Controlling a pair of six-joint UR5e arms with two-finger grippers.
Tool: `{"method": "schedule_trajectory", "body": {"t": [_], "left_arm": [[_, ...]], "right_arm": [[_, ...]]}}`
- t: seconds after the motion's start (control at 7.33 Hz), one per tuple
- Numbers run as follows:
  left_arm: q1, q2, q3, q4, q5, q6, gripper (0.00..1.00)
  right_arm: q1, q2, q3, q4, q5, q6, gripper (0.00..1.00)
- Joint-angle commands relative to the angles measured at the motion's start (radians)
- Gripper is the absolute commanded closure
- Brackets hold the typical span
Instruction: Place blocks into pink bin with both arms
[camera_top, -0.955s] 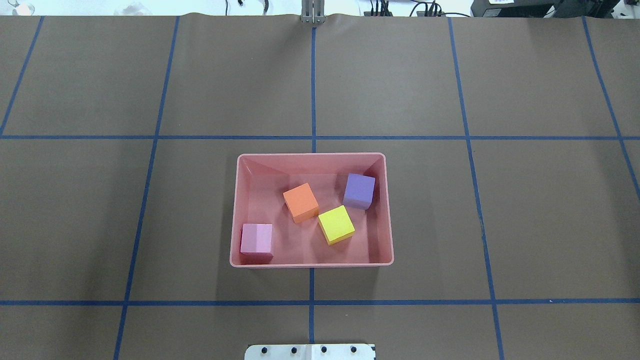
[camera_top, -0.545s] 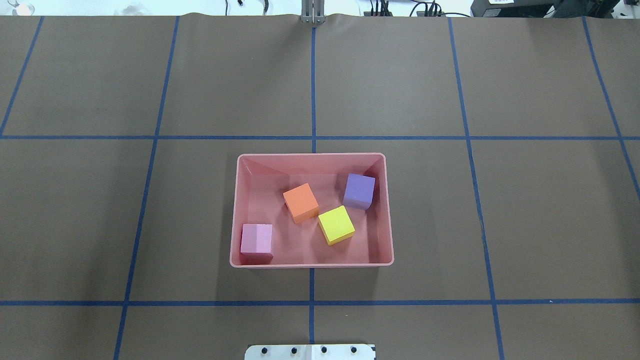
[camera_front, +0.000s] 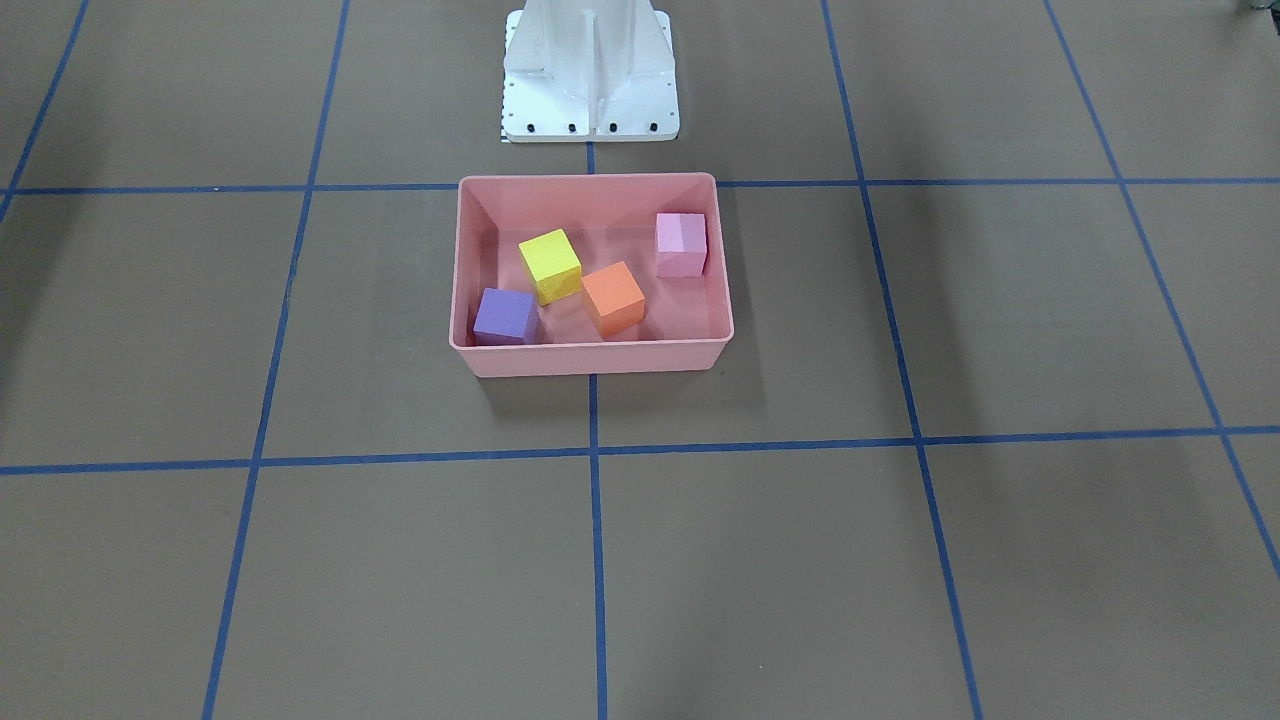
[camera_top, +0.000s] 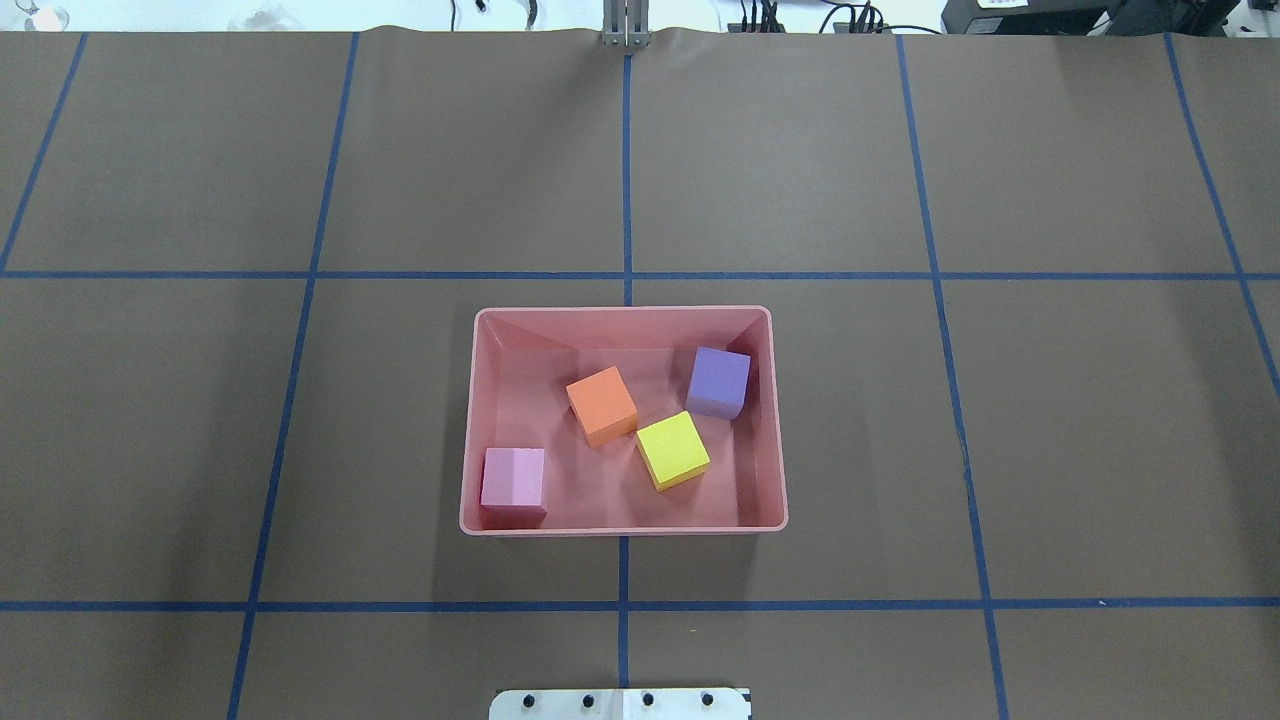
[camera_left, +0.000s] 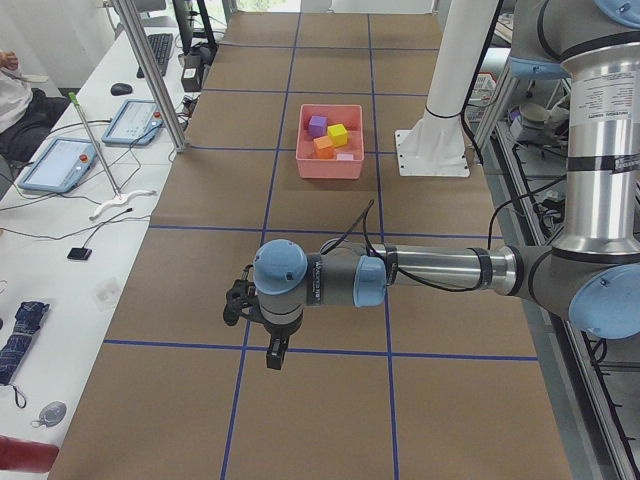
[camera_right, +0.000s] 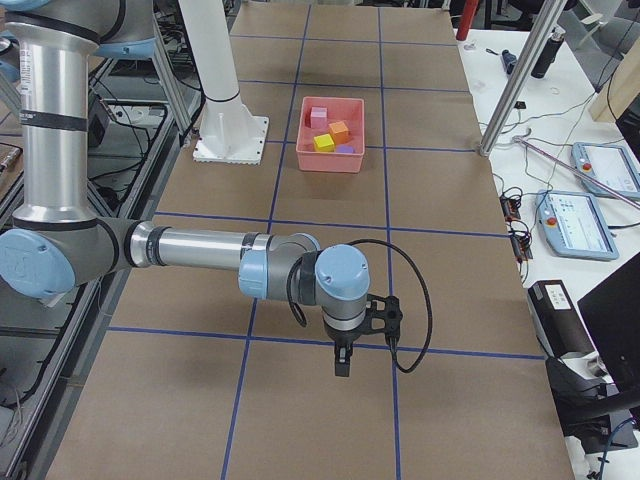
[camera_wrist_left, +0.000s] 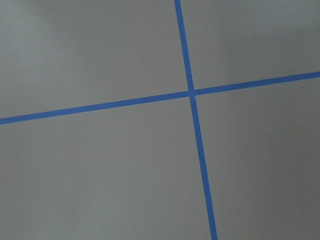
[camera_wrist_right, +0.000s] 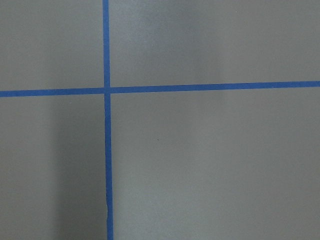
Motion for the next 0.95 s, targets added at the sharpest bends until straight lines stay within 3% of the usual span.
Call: {"method": "schedule_trajectory", "body": {"t": [0.0, 0.82], "left_arm": [[0.0, 0.001, 0.0, 0.0, 0.0, 0.0, 0.0], [0.0, 0.002, 0.0, 0.0, 0.0, 0.0, 0.0]], "right_arm": [[-0.038, 0.008, 0.017, 0.0, -0.021, 0.026, 0.0], [-0.038, 0.004, 0.018, 0.003, -0.012, 0.026, 0.0]]}}
